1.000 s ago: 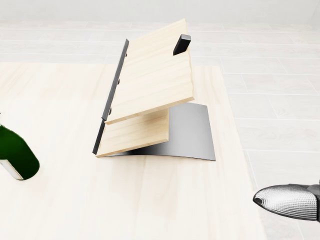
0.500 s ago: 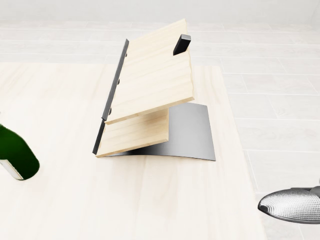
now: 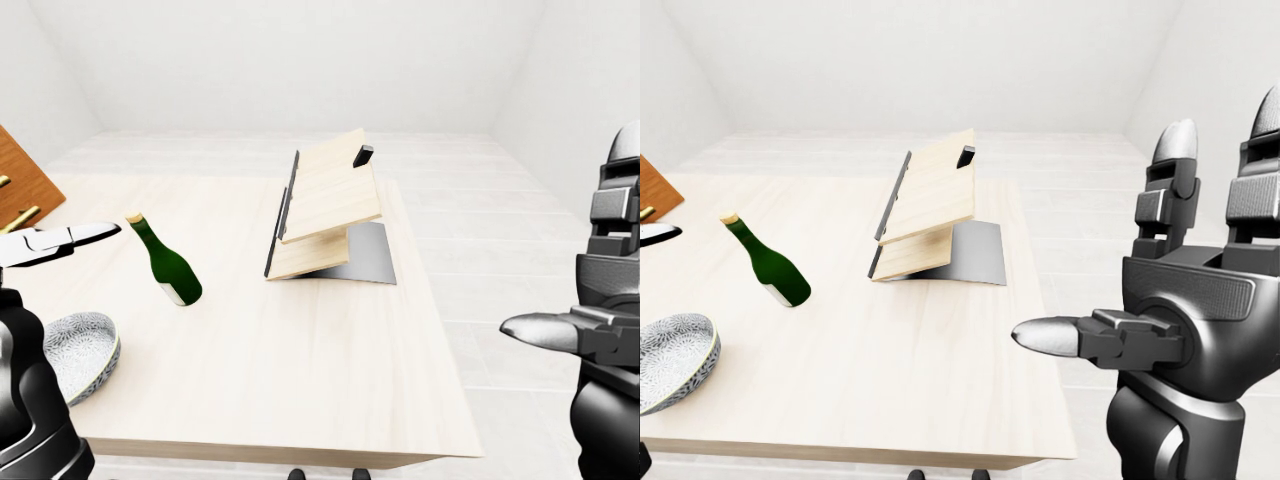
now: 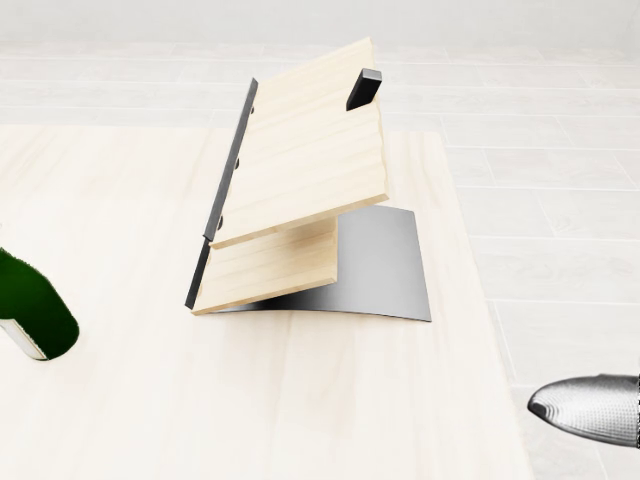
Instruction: Put the wine bottle on the wine rack.
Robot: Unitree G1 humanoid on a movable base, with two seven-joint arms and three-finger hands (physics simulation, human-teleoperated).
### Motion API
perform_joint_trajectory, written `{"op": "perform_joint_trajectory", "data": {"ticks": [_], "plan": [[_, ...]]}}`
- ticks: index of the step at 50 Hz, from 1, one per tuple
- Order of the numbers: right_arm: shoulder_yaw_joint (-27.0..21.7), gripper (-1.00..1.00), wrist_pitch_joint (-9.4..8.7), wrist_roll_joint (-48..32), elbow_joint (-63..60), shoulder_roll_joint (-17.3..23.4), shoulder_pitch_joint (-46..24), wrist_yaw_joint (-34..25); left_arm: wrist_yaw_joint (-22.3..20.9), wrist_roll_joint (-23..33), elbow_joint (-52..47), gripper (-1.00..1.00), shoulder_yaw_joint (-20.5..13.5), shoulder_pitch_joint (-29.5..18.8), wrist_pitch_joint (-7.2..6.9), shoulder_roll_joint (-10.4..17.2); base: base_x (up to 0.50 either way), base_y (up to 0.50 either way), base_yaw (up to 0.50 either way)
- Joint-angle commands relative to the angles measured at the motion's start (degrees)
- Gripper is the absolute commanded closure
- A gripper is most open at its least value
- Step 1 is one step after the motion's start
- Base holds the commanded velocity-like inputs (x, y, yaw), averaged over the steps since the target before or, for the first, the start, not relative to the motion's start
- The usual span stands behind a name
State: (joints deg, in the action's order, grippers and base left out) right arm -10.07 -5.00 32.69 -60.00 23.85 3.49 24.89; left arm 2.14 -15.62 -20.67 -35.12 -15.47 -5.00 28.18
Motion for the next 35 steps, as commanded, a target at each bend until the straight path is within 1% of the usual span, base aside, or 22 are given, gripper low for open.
{"op": "perform_joint_trajectory", "data": {"ticks": [1,11,24,35], "plan": [[0.24,-1.0,0.0,-2.95,0.0,-2.4,-0.2,-2.21,-1.09,0.91,7.58,-1.0,0.56,0.16,0.0,0.25,0.0,0.0,0.0],[0.51,-1.0,0.0,-2.01,0.0,-1.63,-0.35,-1.32,-0.86,1.7,10.52,-1.0,1.77,0.53,0.0,-0.08,0.0,0.0,0.0],[0.85,-1.0,0.0,-1.13,0.0,-0.88,-0.42,-0.5,-0.51,4.95,23.66,-1.0,5.29,-1.01,0.0,-0.41,0.0,0.0,0.0],[1.58,-1.0,0.0,-0.17,0.0,0.03,-0.74,0.81,-0.05,6.62,30.95,-1.0,7.73,-2.52,0.0,0.08,0.0,0.0,0.0]]}}
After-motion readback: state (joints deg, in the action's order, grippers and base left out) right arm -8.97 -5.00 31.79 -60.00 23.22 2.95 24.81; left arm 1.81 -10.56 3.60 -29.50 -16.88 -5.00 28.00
